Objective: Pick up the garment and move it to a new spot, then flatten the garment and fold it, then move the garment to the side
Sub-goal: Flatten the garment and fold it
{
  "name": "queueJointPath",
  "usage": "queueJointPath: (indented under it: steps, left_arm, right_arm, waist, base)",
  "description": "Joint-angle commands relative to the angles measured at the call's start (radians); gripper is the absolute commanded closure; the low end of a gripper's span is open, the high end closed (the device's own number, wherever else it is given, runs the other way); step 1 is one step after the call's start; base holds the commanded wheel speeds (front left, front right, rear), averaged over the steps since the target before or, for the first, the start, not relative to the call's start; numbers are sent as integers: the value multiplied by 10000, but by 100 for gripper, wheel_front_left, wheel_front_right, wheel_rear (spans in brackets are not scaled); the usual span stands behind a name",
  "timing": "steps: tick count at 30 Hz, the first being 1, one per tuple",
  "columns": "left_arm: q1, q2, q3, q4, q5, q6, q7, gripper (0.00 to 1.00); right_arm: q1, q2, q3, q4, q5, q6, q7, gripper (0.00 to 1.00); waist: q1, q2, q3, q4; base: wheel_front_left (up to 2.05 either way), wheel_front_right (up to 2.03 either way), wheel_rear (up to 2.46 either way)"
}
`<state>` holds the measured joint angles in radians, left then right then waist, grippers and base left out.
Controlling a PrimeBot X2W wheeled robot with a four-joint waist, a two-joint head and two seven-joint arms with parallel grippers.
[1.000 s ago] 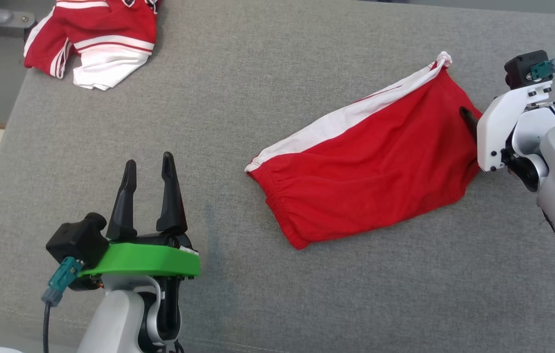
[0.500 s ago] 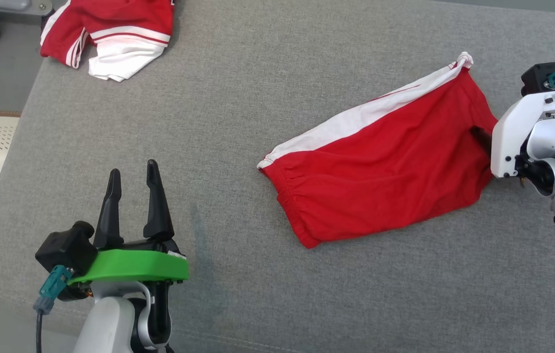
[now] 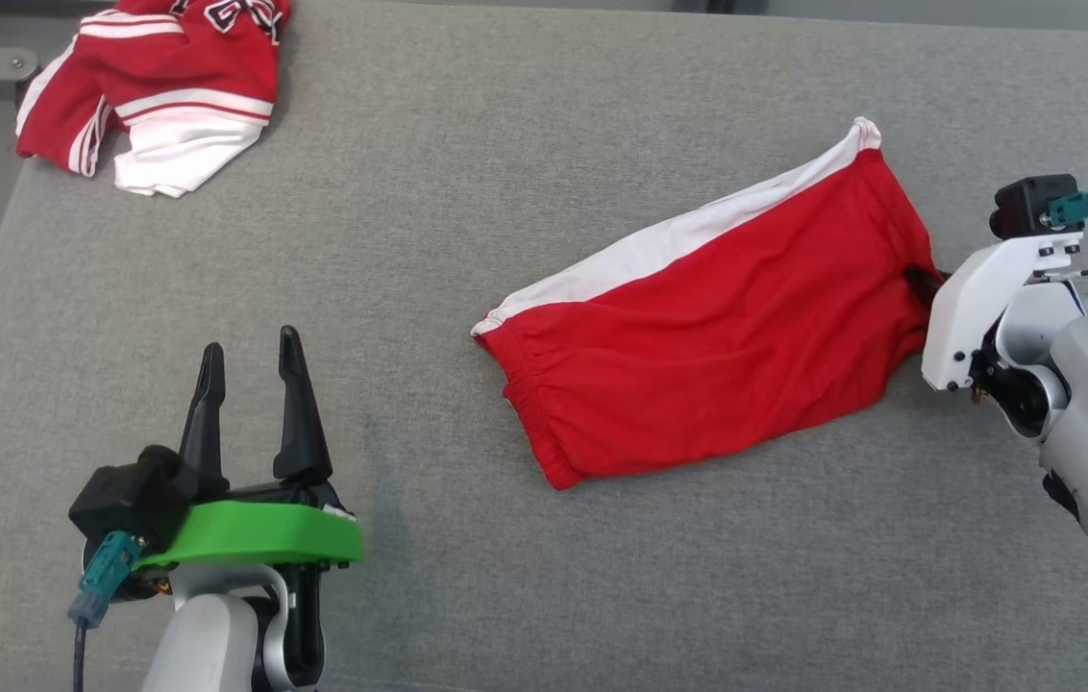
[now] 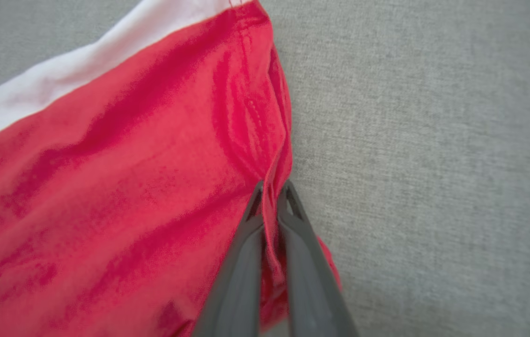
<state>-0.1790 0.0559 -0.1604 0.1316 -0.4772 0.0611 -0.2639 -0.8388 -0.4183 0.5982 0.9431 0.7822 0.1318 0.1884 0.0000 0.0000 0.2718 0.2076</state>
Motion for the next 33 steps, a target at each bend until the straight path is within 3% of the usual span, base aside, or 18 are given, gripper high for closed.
queueJointPath:
  steps: [1,9,19,27,33]
  left_arm:
    - [189,14,51,27,154,-35,-7,0]
    - [469,8,65,151,322,-51,-7,0]
    - [762,92,-20,326,519,62,-7,0]
    - [769,95,-181,506,529,30,-7,0]
    - [872,47,-205,526,363,98,-7,0]
  right_arm:
    - [327,-43,-81,-45,130,-21,-272,100]
    - [1529,-2,-791,-173,503,-21,-1940,100]
    - [2751,748,-1655,-71,204,-20,-3491,100]
    - [2493,1069,-1838,-350,-347,-18,-3666,100]
    - [2380,1349,-1547,-1570,-709,-18,-3430,100]
  waist:
    - [0,0,-293,-457]
    - [0,0,-711,-1516]
    - [0,0,-1033,-2396]
    - [0,0,-1255,-2372]
    - [0,0,-1553,-2026]
  base:
    - [0,0,0]
    - [0,0,0]
    - [0,0,0]
    - [0,0,0]
    - [0,0,0]
